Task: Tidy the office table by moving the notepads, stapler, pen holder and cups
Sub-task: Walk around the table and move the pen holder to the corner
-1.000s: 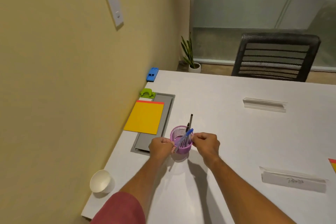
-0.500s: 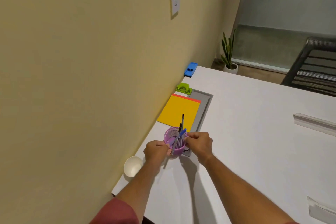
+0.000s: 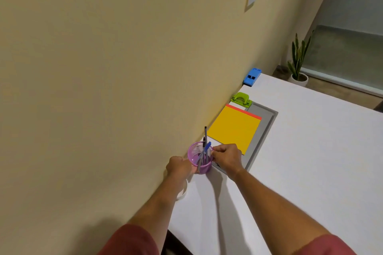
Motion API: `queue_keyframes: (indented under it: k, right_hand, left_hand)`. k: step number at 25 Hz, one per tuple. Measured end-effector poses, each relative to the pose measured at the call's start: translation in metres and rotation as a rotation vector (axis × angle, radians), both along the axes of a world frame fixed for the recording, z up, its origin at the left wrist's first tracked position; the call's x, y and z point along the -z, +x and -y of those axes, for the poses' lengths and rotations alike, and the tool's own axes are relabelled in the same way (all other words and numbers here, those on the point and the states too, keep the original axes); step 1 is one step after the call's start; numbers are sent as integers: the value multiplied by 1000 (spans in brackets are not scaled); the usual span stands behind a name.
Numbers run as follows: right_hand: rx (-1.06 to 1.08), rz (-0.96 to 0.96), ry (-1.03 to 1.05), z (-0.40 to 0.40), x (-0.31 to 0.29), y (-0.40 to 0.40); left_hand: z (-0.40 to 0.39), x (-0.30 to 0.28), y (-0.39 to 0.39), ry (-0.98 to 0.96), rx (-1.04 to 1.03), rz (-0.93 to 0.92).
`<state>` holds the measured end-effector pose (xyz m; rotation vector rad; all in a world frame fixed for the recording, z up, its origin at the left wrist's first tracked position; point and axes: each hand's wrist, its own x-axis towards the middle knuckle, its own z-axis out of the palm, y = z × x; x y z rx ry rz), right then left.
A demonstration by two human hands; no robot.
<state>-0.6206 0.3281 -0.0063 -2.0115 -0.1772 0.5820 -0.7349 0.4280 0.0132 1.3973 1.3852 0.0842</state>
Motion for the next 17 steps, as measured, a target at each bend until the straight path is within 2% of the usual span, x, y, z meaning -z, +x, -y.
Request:
queue_keyframes:
  k: [10,14,17]
  right_hand:
    - [-29,-55,34,-12,12,-2]
    - [-24,-39,30,-10,10,-3]
    - [-8,-16,9,0,2,-2]
  left_hand:
    - [-15,9,1,-89,-61,49]
    - [-13,0,2,-29,-51,6]
    - [-9,-13,4,101,38,-97]
